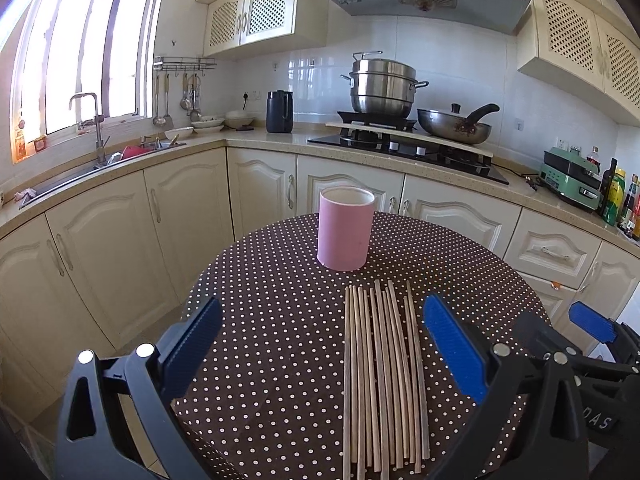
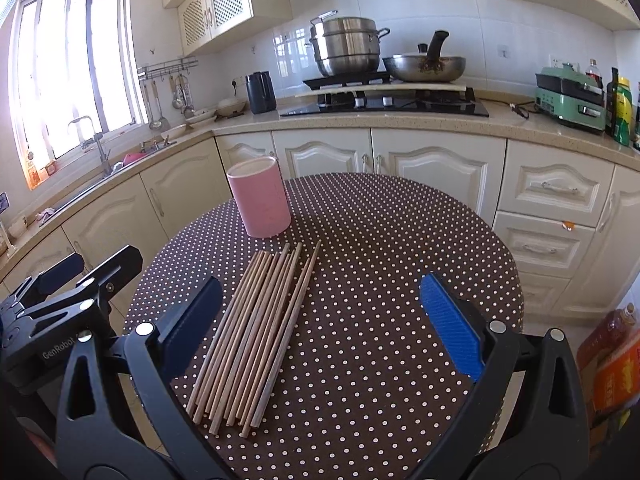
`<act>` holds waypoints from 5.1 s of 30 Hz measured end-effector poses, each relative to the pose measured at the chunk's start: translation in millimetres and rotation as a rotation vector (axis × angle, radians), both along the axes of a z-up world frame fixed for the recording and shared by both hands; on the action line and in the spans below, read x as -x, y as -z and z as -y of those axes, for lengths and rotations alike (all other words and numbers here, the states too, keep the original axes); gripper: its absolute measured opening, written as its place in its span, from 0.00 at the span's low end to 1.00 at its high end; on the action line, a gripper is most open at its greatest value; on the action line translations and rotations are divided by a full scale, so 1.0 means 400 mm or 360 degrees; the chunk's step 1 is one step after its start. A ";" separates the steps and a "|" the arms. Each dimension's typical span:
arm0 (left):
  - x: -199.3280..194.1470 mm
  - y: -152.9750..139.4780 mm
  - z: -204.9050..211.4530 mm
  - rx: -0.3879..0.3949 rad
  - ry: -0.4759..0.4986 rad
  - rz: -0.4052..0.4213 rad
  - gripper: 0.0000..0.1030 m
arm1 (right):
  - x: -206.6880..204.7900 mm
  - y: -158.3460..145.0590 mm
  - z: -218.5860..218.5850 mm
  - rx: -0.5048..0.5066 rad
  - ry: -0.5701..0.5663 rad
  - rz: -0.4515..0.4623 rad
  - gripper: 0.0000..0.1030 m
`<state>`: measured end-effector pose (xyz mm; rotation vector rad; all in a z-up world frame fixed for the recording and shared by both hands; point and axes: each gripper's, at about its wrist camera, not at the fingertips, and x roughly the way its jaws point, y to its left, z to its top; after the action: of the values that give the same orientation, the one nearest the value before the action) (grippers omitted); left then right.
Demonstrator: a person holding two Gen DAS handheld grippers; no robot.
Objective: Organize utensils
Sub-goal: 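Lower the left gripper over the chopsticks row, then close the left gripper on one wooden chopstick and lift it, then carry the chopstick over the pink cup and lower it inside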
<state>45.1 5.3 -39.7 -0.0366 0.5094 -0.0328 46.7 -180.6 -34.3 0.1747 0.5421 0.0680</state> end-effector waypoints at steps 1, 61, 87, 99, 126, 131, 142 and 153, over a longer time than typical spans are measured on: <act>-0.011 0.009 -0.001 0.0004 0.0003 -0.0026 0.96 | -0.010 0.008 0.000 -0.0004 0.0002 -0.0024 0.94; -0.469 0.286 -0.028 -0.0101 -0.0074 -0.0883 0.96 | -0.407 0.263 -0.031 0.0182 0.0099 -0.0700 0.93; -0.536 0.233 -0.064 0.0142 -0.0075 -0.0754 0.06 | -0.395 0.193 0.029 -0.0013 0.0013 -0.0466 0.06; -0.483 0.213 -0.043 0.0104 -0.0021 -0.0725 0.06 | -0.393 0.207 0.018 0.0104 0.0068 -0.0539 0.72; -0.470 0.123 -0.025 0.0152 0.0038 -0.0568 0.06 | -0.397 0.084 0.028 -0.0034 -0.0070 -0.0146 0.06; -0.463 0.066 -0.027 0.0145 0.0028 -0.0467 0.06 | -0.366 0.027 0.023 -0.0015 -0.0078 -0.0017 0.06; -0.474 -0.033 -0.025 0.0152 -0.0002 -0.0300 0.06 | -0.376 -0.040 0.026 -0.0061 -0.0060 0.0122 0.06; -0.481 -0.129 0.001 0.0071 -0.0012 -0.0116 0.06 | -0.386 -0.126 0.005 -0.0081 -0.0118 0.0272 0.06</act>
<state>237.7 4.9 11.9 -0.0835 0.5815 -0.0356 200.9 -182.8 16.3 0.1966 0.3767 0.1675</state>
